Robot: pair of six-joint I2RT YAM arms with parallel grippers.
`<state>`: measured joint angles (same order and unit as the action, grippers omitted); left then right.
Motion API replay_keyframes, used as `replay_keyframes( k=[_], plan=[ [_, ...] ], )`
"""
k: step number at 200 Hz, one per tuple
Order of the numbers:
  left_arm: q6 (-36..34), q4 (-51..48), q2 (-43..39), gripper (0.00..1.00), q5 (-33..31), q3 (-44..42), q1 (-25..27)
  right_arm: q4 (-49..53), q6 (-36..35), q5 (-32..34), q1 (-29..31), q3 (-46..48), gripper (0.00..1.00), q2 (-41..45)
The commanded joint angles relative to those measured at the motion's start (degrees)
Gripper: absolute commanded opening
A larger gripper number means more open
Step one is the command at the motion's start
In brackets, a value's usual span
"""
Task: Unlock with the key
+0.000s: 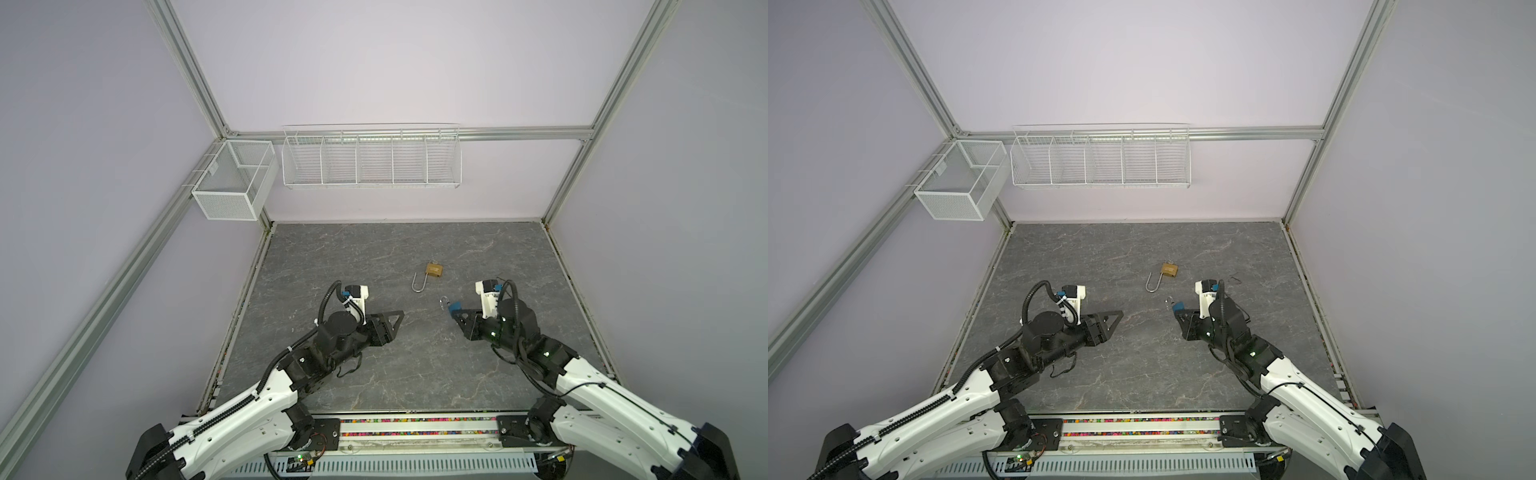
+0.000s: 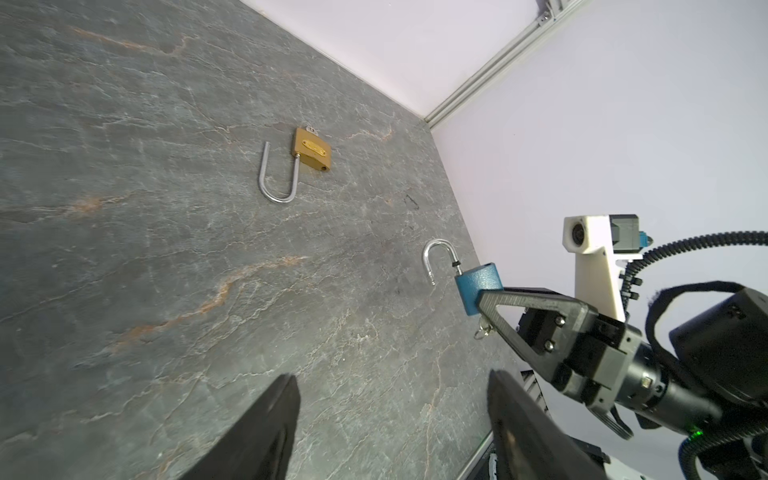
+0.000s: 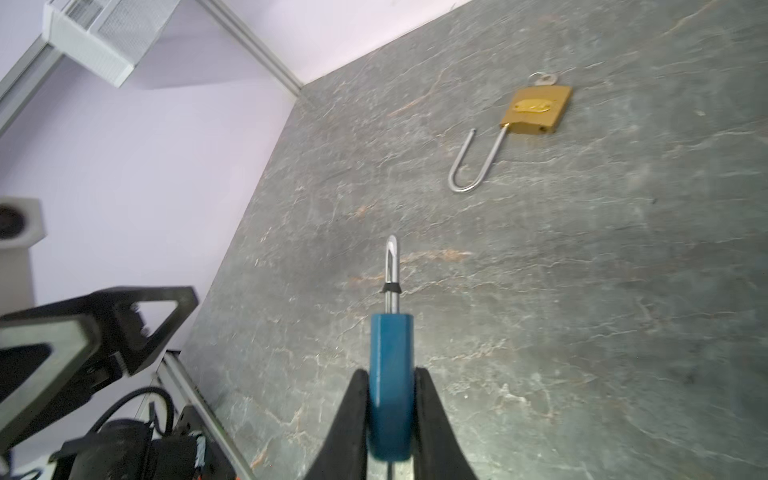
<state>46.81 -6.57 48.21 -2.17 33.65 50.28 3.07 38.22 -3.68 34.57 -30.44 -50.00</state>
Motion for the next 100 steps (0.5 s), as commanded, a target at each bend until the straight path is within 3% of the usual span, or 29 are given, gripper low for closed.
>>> replay_keyframes(
  k=[1,30,45,73,100],
  plan=[
    [-0.8,-17.4,1.6,0.78,-4.6,6.4,-0.1,-3.7,3.2,-7.0,-5.5,0.2,0.06,-1.3],
    [-0.1,-25.1,2.6,0.85,-6.4,9.8,-0.2,-18.1,9.2,-19.0,-11.4,4.5,0.06,-10.1],
    [-1.6,-25.4,2.7,1.0,-5.3,10.2,-0.1,-24.1,9.2,-22.9,-12.1,4.6,0.06,-16.8],
    [-3.2,-26.2,3.3,1.0,-3.3,11.3,-0.1,-32.3,9.7,-27.2,-15.7,4.2,0.06,-25.5],
    [-3.0,-26.0,2.4,1.0,-3.3,10.7,-0.1,-33.5,8.4,-29.4,-16.9,2.1,0.06,-32.2]
  ],
)
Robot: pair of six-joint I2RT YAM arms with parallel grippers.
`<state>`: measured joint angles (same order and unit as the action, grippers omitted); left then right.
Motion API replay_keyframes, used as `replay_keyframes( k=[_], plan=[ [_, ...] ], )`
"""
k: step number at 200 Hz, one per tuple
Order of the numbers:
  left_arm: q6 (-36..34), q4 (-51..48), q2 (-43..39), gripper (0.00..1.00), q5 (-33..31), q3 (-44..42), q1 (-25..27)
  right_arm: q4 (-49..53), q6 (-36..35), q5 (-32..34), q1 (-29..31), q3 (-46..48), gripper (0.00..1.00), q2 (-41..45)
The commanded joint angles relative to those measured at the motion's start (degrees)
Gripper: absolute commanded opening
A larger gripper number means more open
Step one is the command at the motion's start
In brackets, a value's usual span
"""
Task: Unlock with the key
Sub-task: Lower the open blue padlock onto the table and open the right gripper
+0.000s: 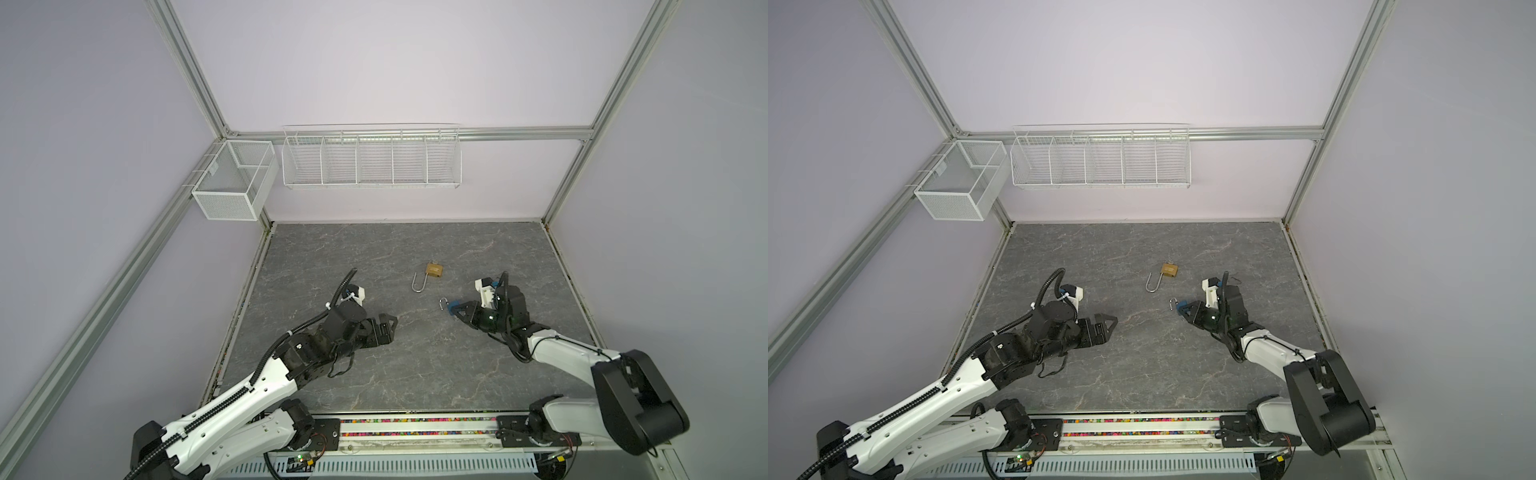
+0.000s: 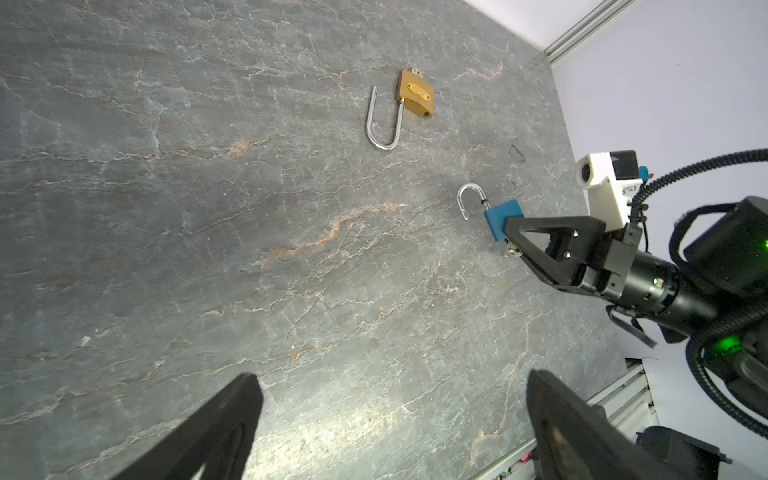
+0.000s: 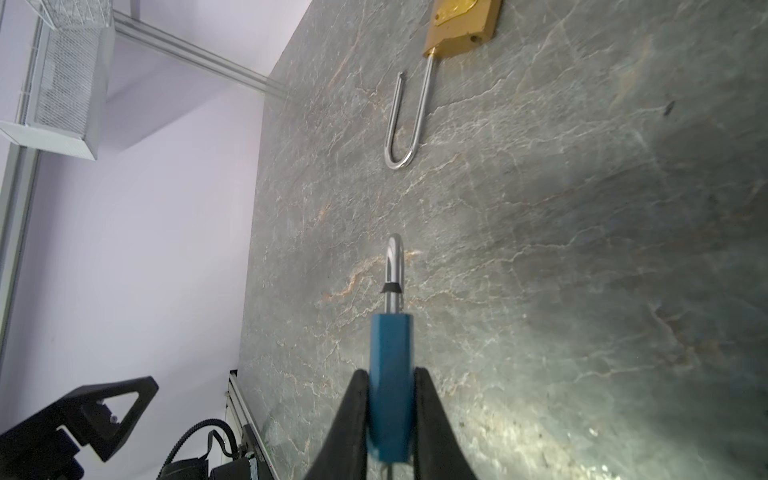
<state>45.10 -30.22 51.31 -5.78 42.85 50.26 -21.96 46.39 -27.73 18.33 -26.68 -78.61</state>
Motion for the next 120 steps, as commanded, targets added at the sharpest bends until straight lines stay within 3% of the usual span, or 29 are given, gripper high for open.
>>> replay_keyframes(
  k=[1,44,120],
  plan=[
    [-1.3,-2.3,-0.8,1.0,0.3,1.5,-0.1,-8.5,0.2,-5.3,-0.7,-1.7,0.06,-3.7],
    [-0.7,-1.3,-0.5,1.0,1.0,0.7,-0.1,-20.3,2.2,-4.7,-0.7,0.6,0.07,-12.4],
    [-0.8,0.2,0.8,1.0,1.8,0.7,-0.1,-21.3,1.9,0.7,-0.7,0.5,0.1,-17.4]
  ],
)
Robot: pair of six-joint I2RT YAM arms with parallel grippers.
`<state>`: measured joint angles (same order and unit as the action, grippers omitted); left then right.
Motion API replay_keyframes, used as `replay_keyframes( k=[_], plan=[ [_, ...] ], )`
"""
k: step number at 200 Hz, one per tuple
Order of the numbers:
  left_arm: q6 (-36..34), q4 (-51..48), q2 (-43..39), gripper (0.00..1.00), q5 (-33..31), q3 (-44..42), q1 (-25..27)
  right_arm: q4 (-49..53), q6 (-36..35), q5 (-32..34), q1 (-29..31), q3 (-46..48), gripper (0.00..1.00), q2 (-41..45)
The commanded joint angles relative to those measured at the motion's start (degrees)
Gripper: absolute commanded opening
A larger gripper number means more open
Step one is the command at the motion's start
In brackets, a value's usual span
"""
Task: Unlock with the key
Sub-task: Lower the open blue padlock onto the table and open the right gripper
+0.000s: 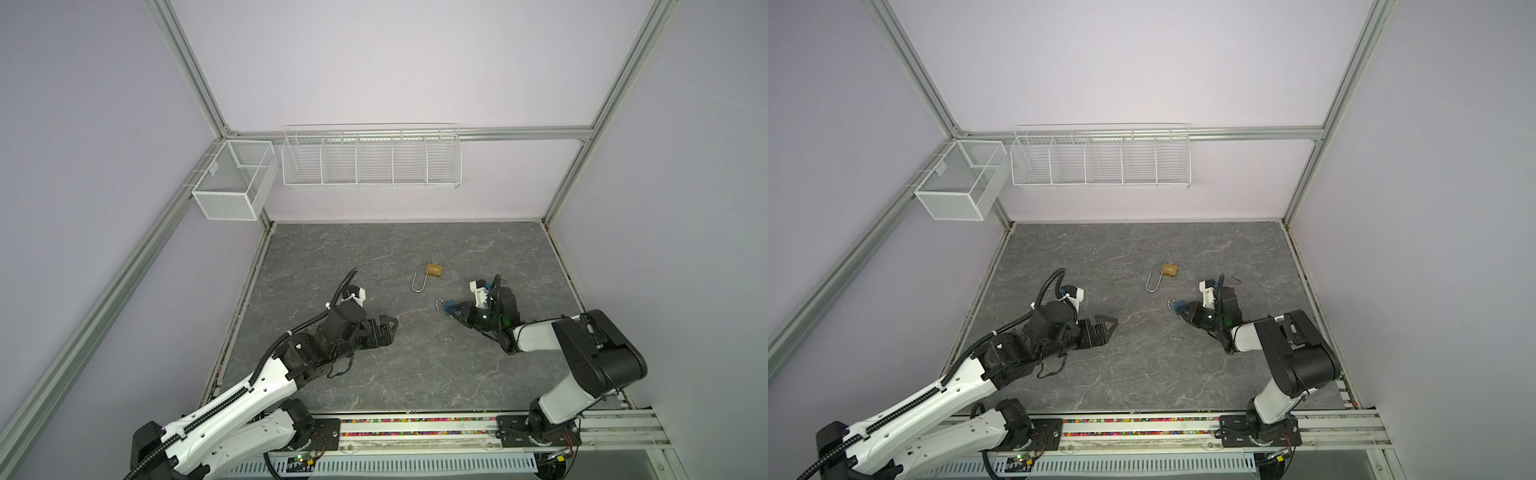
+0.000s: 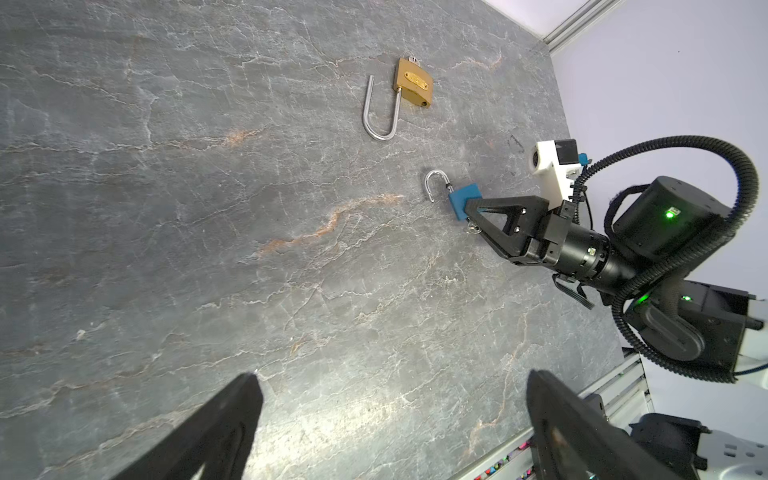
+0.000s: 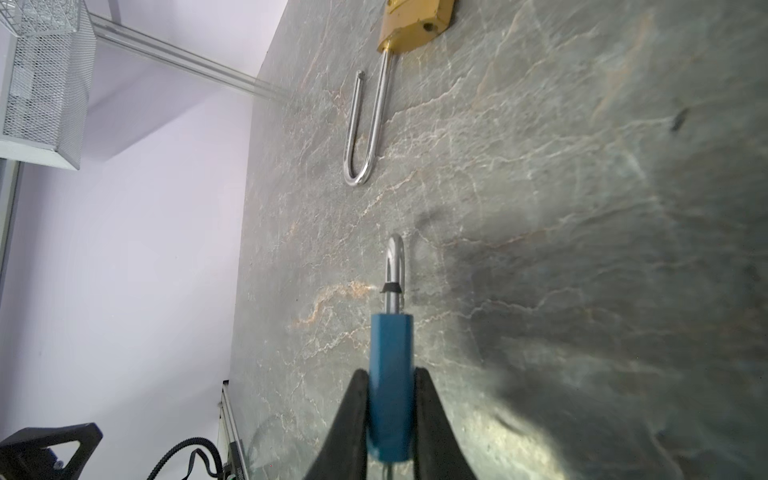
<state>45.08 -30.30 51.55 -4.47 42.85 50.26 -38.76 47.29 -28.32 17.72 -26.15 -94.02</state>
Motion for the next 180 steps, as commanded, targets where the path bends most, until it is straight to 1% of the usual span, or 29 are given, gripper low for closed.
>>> replay_keyframes(
  k=[1,44,81,89,106,138,180],
  plan=[
    [-0.7,0.3,0.6,0.99,0.5,0.7,-0.1,-4.5,1.0,1.3,-0.1,0.0,0.1,-2.1],
    [-0.9,0.2,0.2,1.0,0.3,0.9,-0.1,-8.2,1.8,1.8,-0.1,0.9,0.1,-6.1],
    [-1.0,0.6,0.8,1.0,0.9,0.8,-0.1,-12.6,3.3,1.8,-0.2,1.8,0.18,-8.2],
    [-1.0,0.8,0.8,0.99,0.9,0.8,-0.1,-12.7,3.3,2.0,-0.2,2.1,0.23,-8.3],
    [-0.9,1.0,0.7,1.0,1.2,0.7,-0.1,-12.5,3.1,2.6,-0.2,2.7,0.31,-7.9],
    [-1.1,1.0,0.6,1.0,1.4,0.7,-0.1,-10.2,2.0,3.5,-0.2,3.4,0.5,-5.8],
    [-1.2,1.0,0.8,0.99,1.2,0.7,0.0,-1.8,-1.1,5.3,-0.1,2.7,0.62,-0.7]
  ],
)
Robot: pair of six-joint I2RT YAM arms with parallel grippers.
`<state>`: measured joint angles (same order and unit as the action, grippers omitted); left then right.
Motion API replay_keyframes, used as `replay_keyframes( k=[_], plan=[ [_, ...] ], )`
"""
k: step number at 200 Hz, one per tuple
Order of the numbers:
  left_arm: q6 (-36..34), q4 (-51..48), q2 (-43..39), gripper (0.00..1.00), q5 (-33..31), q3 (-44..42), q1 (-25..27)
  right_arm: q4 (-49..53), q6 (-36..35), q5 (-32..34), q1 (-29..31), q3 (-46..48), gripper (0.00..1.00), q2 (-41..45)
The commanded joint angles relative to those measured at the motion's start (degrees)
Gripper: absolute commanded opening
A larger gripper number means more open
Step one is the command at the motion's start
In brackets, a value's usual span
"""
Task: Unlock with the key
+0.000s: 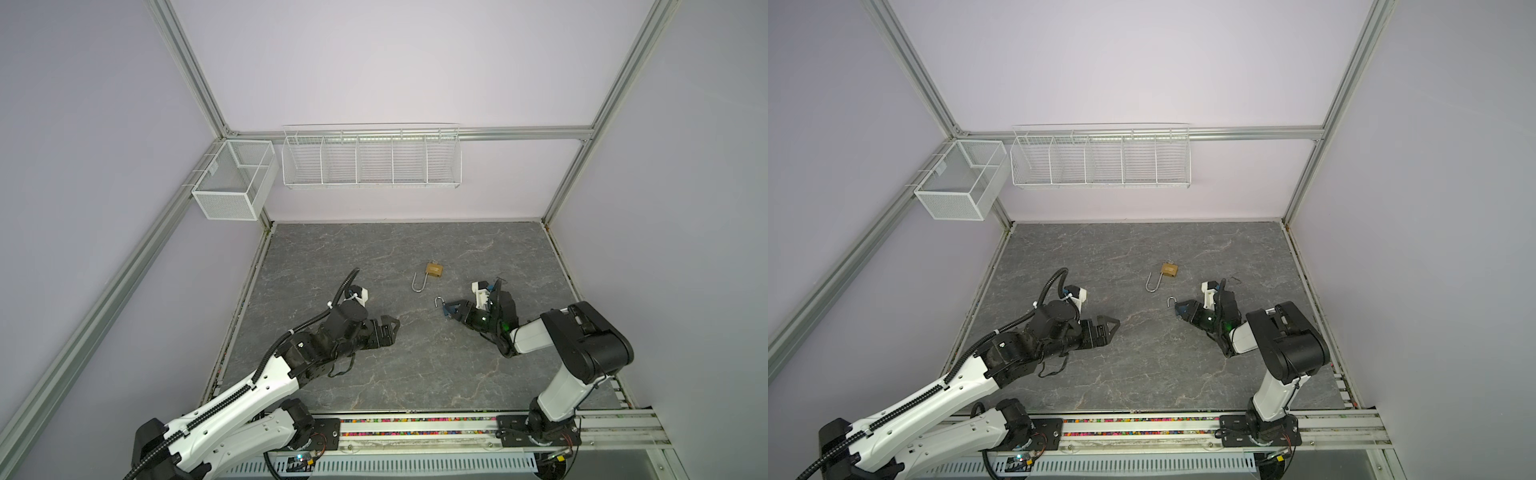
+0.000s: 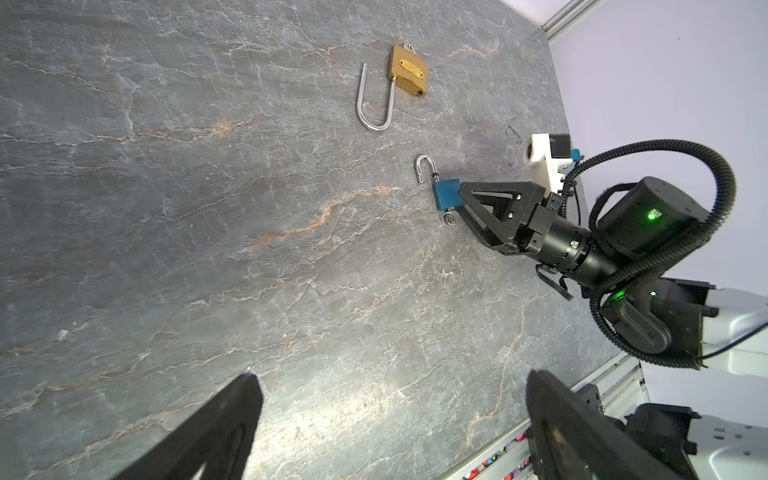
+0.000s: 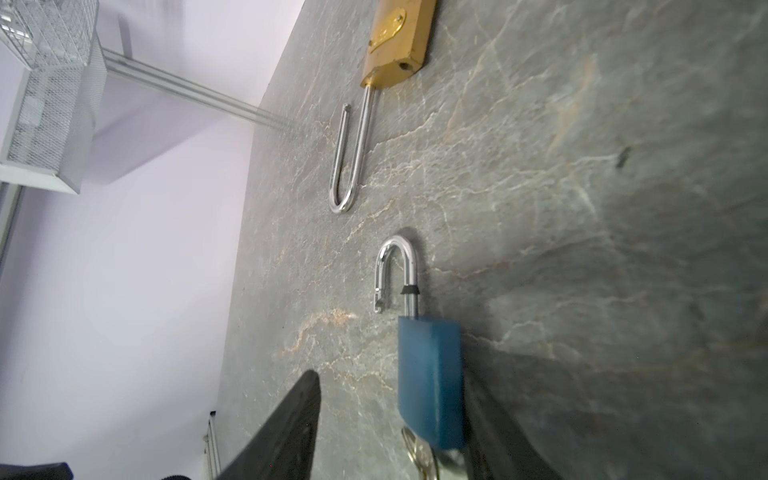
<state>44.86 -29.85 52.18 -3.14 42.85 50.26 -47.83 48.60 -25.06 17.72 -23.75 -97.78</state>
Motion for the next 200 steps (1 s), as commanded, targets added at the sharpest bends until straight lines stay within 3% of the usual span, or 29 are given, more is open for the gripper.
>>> replay_keyframes(
  k=[1,57,89,108,135,171,200],
  plan=[
    [-1.0,0.6,0.1,0.99,-0.2,0.7,0.0,7.5,-2.6,2.1,-0.2,0.3,0.62,3.3],
    [-2.1,-1.5,2.3,1.0,-3.4,2.4,0.0,31.4,-12.8,10.5,-0.1,-1.3,0.75,20.1],
    [-6.7,-10.1,3.2,1.0,-14.0,8.3,-0.3,48.2,-20.2,19.2,0.0,-2.8,1.0,36.9],
    [-9.6,-15.5,4.2,1.0,-21.7,12.3,-1.1,58.0,-23.9,26.7,0.0,-4.9,0.89,45.9],
    [-10.2,-19.4,3.0,0.99,-33.6,14.0,-4.0,70.9,-26.4,41.5,-0.2,-9.0,0.89,55.2],
    [-10.8,-16.7,-5.1,0.99,-49.1,6.7,-10.1,70.2,-28.8,61.4,-0.3,-4.0,0.89,68.9],
    [-25.3,4.1,-15.1,1.0,-58.8,-10.6,-11.0,58.2,-30.0,72.4,-0.4,8.6,0.88,76.6]
  ],
)
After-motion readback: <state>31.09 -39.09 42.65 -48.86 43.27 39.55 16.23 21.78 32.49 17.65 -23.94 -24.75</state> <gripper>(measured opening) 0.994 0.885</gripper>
